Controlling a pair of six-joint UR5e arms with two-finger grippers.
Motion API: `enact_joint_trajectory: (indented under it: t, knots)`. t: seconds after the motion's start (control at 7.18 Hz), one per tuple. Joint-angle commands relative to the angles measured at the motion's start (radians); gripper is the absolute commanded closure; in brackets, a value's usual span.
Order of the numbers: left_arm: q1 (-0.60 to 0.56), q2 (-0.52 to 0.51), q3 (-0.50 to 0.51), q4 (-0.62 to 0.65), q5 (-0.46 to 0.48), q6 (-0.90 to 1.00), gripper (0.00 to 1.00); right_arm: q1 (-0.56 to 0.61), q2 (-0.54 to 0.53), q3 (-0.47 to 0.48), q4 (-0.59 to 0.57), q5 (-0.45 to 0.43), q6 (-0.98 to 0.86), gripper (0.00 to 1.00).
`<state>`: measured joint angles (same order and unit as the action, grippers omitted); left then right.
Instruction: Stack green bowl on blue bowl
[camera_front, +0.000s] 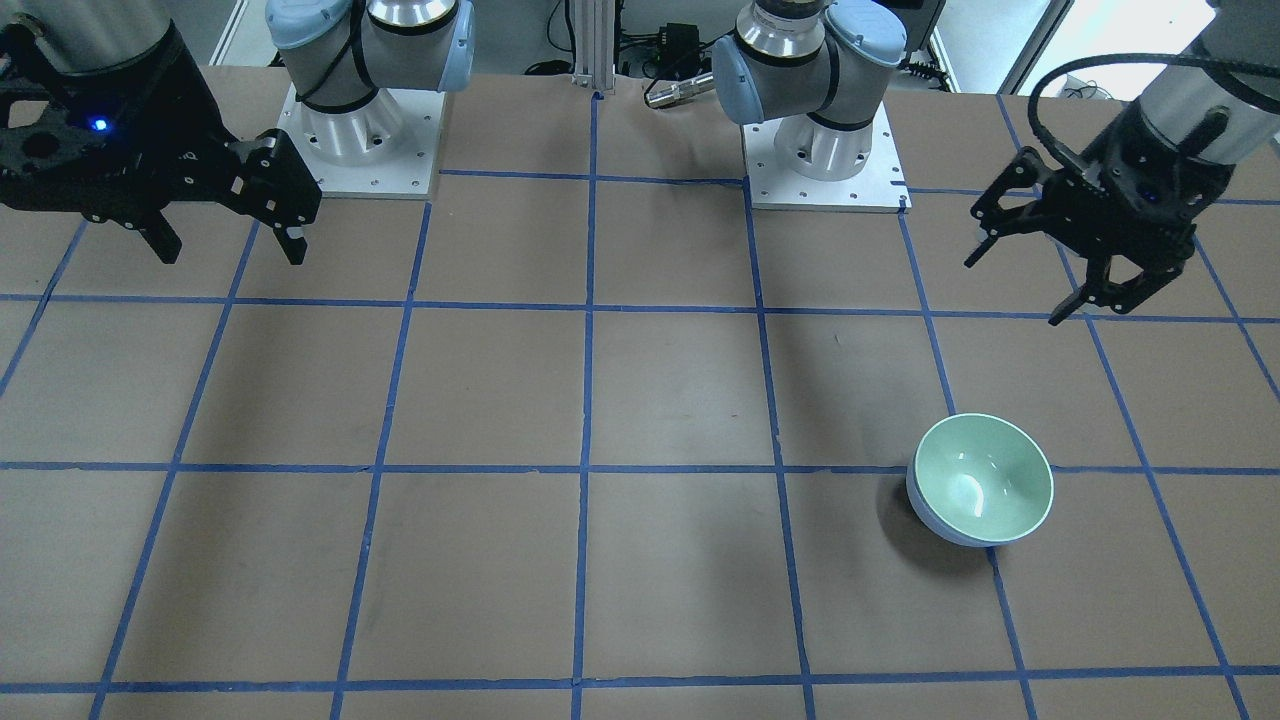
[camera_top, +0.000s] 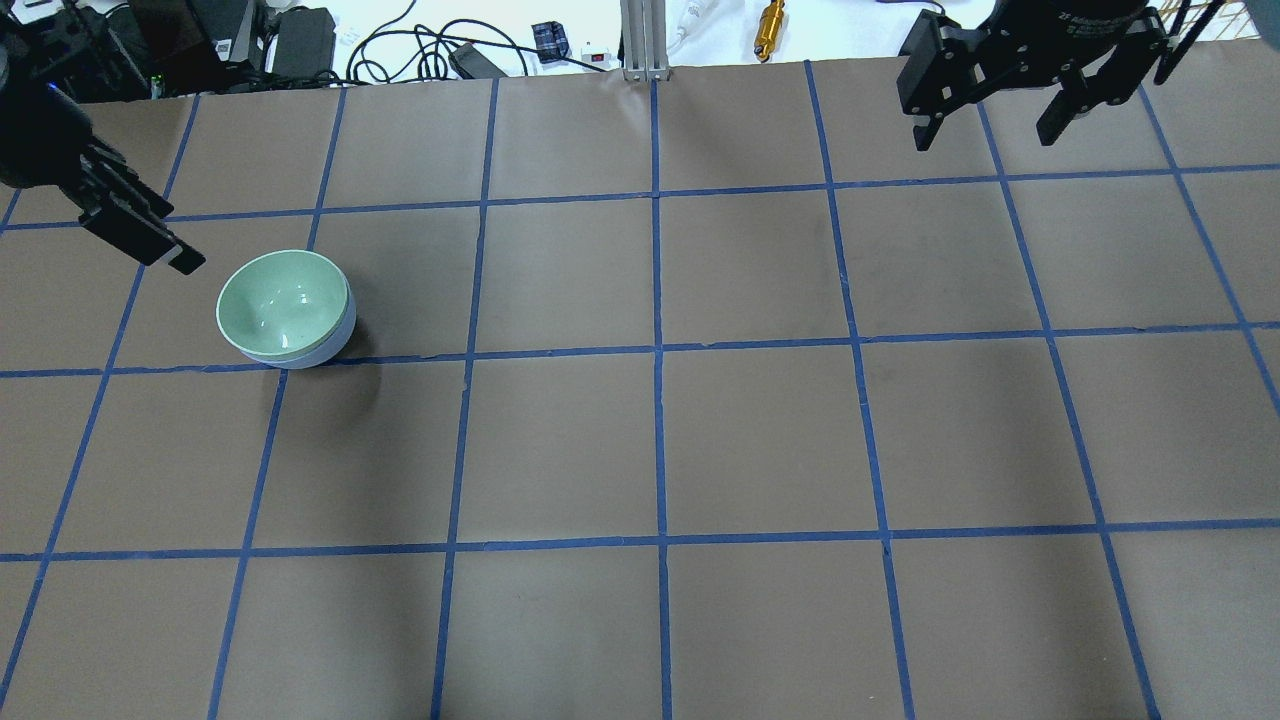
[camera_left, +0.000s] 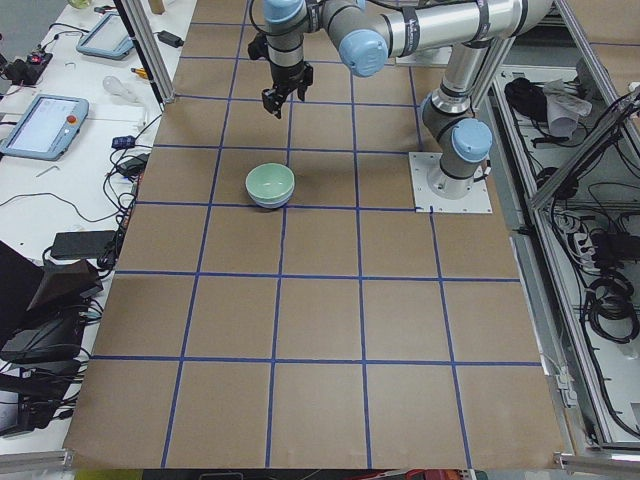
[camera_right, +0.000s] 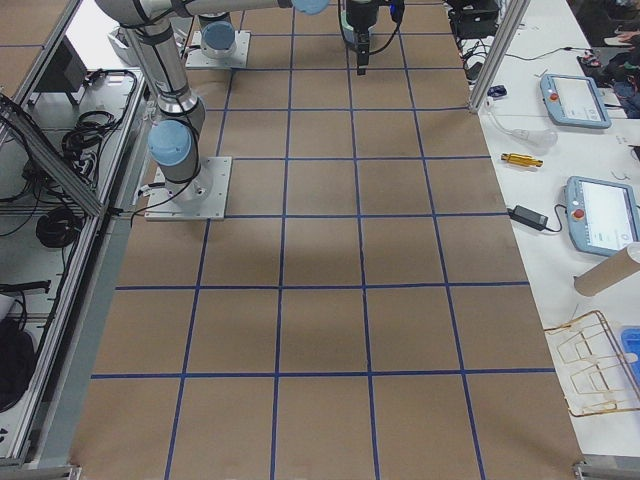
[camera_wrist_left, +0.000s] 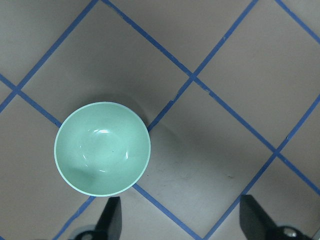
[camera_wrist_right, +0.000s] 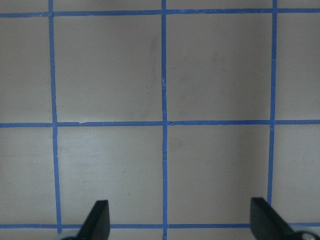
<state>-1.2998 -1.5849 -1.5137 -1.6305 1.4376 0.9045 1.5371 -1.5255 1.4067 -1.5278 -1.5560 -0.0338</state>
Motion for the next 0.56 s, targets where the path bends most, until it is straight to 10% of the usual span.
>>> enact_joint_trajectory:
  t: [0.0, 0.42]
  knots:
    - [-0.180, -0.001, 0.013, -0.002, 0.068, -0.413, 0.00, 0.000, 0.001, 0.000, 0.000, 0.001, 0.000, 0.00]
    - [-0.329, -0.021, 0.007, 0.031, 0.119, -0.858, 0.00, 0.000, -0.001, 0.000, 0.000, 0.001, 0.000, 0.00]
